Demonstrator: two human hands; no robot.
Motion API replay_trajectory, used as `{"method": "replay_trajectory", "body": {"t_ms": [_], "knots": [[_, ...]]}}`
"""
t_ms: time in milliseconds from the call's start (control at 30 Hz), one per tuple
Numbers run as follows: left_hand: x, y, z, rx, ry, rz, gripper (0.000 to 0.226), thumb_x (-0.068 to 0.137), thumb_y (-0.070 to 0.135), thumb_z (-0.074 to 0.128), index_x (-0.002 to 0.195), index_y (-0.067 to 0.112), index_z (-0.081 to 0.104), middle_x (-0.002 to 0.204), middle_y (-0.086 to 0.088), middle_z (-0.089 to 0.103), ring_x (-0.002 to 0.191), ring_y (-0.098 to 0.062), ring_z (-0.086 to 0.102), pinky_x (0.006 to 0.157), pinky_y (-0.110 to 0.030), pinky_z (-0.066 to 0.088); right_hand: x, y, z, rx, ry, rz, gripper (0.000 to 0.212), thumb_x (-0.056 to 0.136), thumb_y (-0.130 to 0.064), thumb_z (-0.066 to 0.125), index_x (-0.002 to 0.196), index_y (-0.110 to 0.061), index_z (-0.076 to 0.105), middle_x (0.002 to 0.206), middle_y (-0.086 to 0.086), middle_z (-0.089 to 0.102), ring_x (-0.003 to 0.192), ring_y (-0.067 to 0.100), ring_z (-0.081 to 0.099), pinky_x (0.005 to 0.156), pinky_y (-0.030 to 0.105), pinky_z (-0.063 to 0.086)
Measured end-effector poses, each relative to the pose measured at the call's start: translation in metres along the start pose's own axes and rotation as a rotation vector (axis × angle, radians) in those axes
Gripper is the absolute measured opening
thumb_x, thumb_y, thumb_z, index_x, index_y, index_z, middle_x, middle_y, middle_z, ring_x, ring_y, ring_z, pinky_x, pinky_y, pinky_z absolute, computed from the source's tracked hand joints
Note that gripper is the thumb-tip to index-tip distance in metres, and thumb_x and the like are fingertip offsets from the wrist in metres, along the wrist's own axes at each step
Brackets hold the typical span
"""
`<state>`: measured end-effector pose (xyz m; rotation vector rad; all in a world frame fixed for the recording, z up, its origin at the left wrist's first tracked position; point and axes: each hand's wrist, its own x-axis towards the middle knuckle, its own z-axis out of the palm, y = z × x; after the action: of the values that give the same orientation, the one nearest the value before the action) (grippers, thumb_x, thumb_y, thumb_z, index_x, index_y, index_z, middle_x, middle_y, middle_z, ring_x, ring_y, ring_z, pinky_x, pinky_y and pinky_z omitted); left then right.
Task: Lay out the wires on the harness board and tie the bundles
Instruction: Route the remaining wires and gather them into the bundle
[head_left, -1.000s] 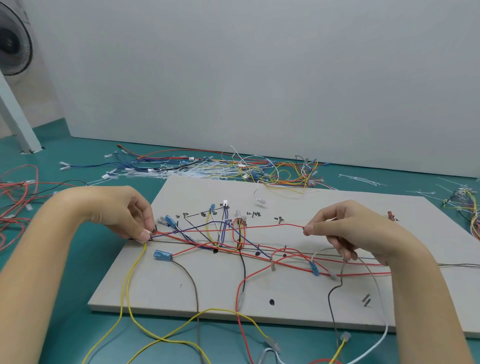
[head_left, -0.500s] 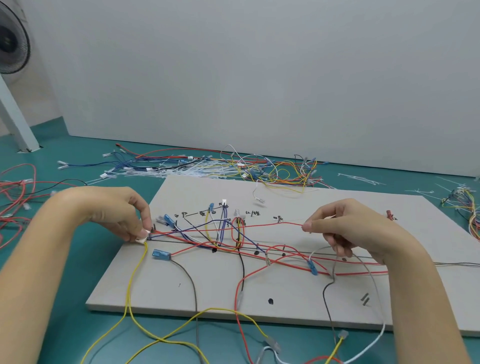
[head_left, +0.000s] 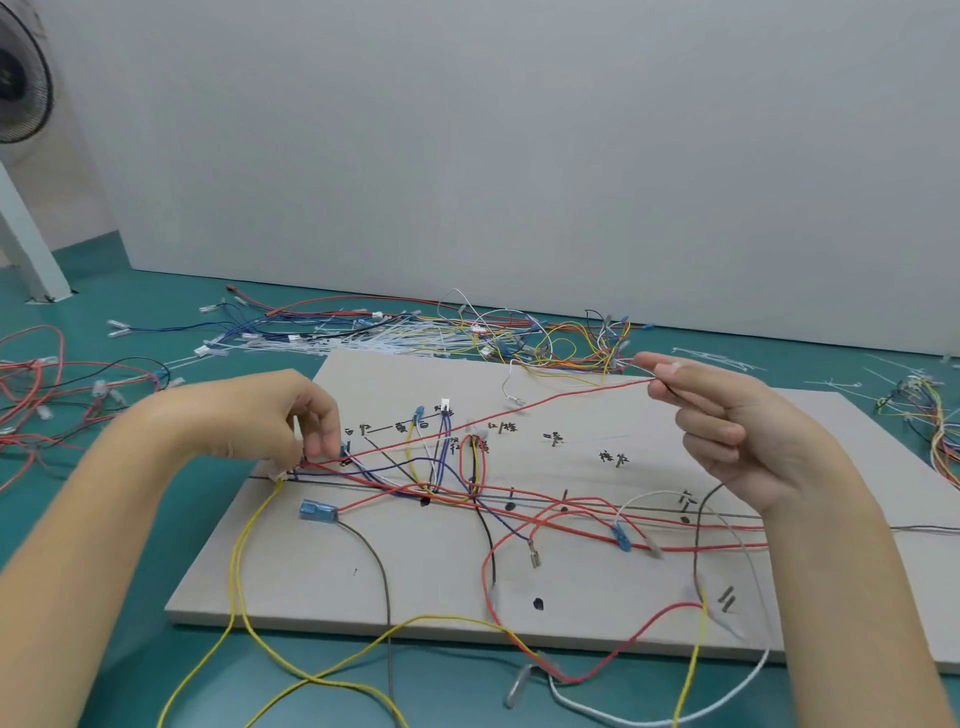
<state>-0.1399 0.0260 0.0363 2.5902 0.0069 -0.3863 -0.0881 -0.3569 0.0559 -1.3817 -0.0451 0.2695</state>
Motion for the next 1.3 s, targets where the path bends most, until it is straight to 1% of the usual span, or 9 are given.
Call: {"method": "replay_trajectory", "body": {"t_ms": [200,367,500,600,833,1033,1167,1233,1300], "knots": [[-0.001,0.025,0.013,-0.035,0.149,0.167,0.032,0.080,0.007,0.060,0.072,0.037,0.068,0.070,0.014,0.065,0.059,-0.007,0.054,0.060,-0.028,0.047,-0.001,0.000,0.000,-0.076,0.057,0.002,0.019,0.092,-0.012,0.056,0.105,-0.007,0.069,0.072,0.002,0.070,0.026,0.002,0.020,0.027,0.011,0.016],[-0.014,0.083,0.043,-0.181,0.268,0.396,0.007,0.075,0.028,0.069,0.076,0.034,0.067,0.077,0.017,0.066,0.066,-0.002,0.055,0.060,-0.016,0.044,0.001,0.002,-0.001,-0.193,0.109,-0.012,0.016,0.092,-0.008,0.057,0.103,-0.005,0.068,0.071,0.005,0.072,0.028,0.002,0.020,0.029,0.011,0.017],[-0.029,0.117,0.080,-0.008,0.152,0.526,0.041,0.067,0.069,0.065,0.087,0.034,0.068,0.086,0.023,0.066,0.087,0.002,0.059,0.073,-0.014,0.043,0.002,0.004,-0.001,-0.250,0.132,-0.009,0.015,0.091,-0.006,0.057,0.102,-0.002,0.067,0.071,0.006,0.072,0.028,0.003,0.021,0.029,0.011,0.017],[-0.032,0.123,0.092,0.106,0.073,0.522,0.041,0.070,0.067,0.069,0.088,0.030,0.071,0.071,0.015,0.063,0.067,-0.001,0.057,0.062,-0.019,0.044,0.003,0.005,-0.002,-0.283,0.140,-0.007,0.014,0.091,-0.004,0.057,0.101,-0.001,0.067,0.069,0.006,0.072,0.028,0.004,0.021,0.029,0.011,0.017],[-0.041,0.107,0.056,-0.476,-0.042,0.553,0.017,0.082,0.041,0.065,0.073,0.027,0.068,0.076,0.002,0.066,0.075,-0.011,0.056,0.071,-0.028,0.045,0.006,0.009,-0.003,-0.433,0.157,0.017,0.014,0.091,-0.002,0.056,0.100,-0.002,0.067,0.070,0.009,0.070,0.029,0.006,0.024,0.031,0.013,0.017],[-0.030,0.086,0.039,-1.500,-0.221,0.525,0.025,0.089,0.022,0.045,0.065,0.014,0.050,0.132,-0.015,0.061,0.128,-0.023,0.054,0.102,-0.037,0.047,0.008,0.012,-0.002,-0.557,0.178,0.036,0.014,0.091,0.001,0.055,0.099,0.002,0.066,0.072,0.014,0.067,0.028,0.007,0.022,0.031,0.012,0.015],[-0.023,0.070,0.033,-1.963,-0.530,0.519,0.025,0.096,0.018,0.038,0.072,0.015,0.047,0.077,0.003,0.061,0.076,-0.014,0.067,0.103,-0.038,0.046,0.010,0.015,-0.002,-0.600,0.180,0.046,0.014,0.089,0.002,0.056,0.097,0.002,0.067,0.068,0.014,0.067,0.028,0.008,0.020,0.031,0.011,0.014],[-0.021,0.066,0.026,-1.923,-0.599,0.403,0.020,0.097,0.019,0.037,0.078,0.016,0.041,0.064,0.006,0.037,0.043,-0.007,0.039,0.067,-0.018,0.052,0.010,0.015,-0.004,-0.608,0.179,0.051,0.013,0.089,0.002,0.057,0.096,0.000,0.068,0.064,0.012,0.067,0.029,0.008,0.020,0.032,0.011,0.014],[-0.021,0.061,0.021,-1.539,-0.321,0.207,0.019,0.092,0.024,0.045,0.073,0.020,0.043,0.059,0.008,0.028,0.032,-0.003,0.021,0.035,-0.017,0.029,0.010,0.015,-0.006,-0.615,0.177,0.054,0.013,0.088,0.001,0.058,0.095,-0.002,0.069,0.061,0.009,0.068,0.029,0.008,0.020,0.032,0.010,0.014]]}}
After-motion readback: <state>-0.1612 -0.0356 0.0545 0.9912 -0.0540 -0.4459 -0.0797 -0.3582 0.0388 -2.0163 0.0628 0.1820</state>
